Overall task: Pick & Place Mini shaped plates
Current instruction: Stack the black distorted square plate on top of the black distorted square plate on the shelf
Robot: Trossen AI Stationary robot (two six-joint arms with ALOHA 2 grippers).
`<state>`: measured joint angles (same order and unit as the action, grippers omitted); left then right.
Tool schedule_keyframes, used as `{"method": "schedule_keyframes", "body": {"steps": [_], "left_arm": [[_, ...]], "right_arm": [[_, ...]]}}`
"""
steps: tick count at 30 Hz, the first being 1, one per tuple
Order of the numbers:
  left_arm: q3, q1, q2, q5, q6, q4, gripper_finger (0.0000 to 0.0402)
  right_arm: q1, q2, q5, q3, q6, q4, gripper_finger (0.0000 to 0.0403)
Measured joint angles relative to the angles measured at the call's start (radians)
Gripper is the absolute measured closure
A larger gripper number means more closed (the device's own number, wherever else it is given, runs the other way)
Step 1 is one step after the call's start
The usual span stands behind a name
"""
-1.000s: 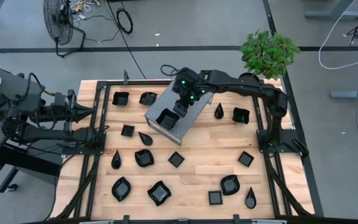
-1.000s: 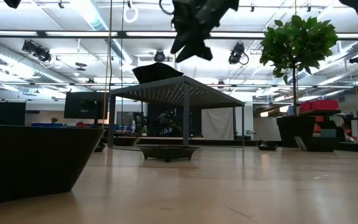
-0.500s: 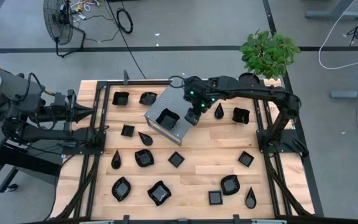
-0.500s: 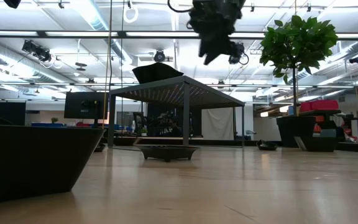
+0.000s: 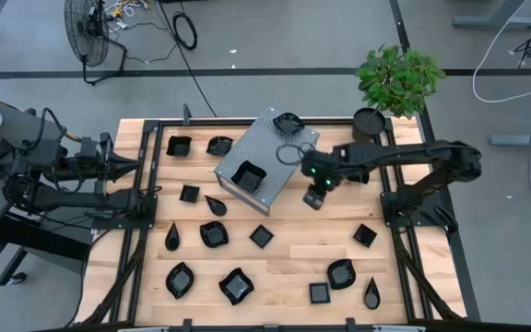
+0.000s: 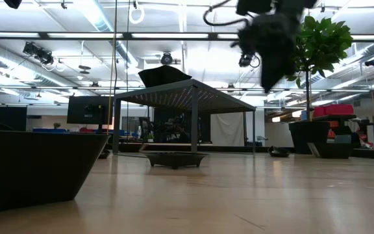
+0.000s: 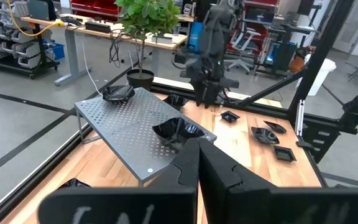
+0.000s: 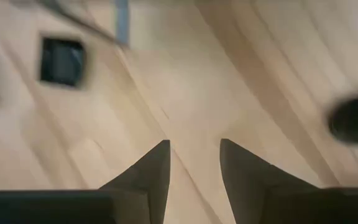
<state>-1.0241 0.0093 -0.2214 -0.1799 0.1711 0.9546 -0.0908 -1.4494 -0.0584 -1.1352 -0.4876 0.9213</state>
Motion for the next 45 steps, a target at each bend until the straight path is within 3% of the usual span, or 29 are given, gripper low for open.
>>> {"method": "schedule_keyframes", "body": {"steps": [10,18,23,45], "left_arm": [[0.000,0.000,0.000,0.000,-0.001,0.000,0.0396],[0.000,0.000,0.000,0.000,-0.001,0.000,0.0396],[0.000,0.000,0.000,0.000,0.000,0.000,0.0396],[0.000,0.000,0.000,0.000,0.000,0.000,0.0396]], "right_arm": [[0.076,0.055,0.101,0.205,-0.011,0.043,0.0261],[-0.009,0.065,0.271,0.215,0.006,0.231,0.0260],[-0.082,0.064,0.339,0.215,0.101,0.276,0.0260],[-0.191,-0.079,0.301,0.215,0.219,0.241,0.0244]]}}
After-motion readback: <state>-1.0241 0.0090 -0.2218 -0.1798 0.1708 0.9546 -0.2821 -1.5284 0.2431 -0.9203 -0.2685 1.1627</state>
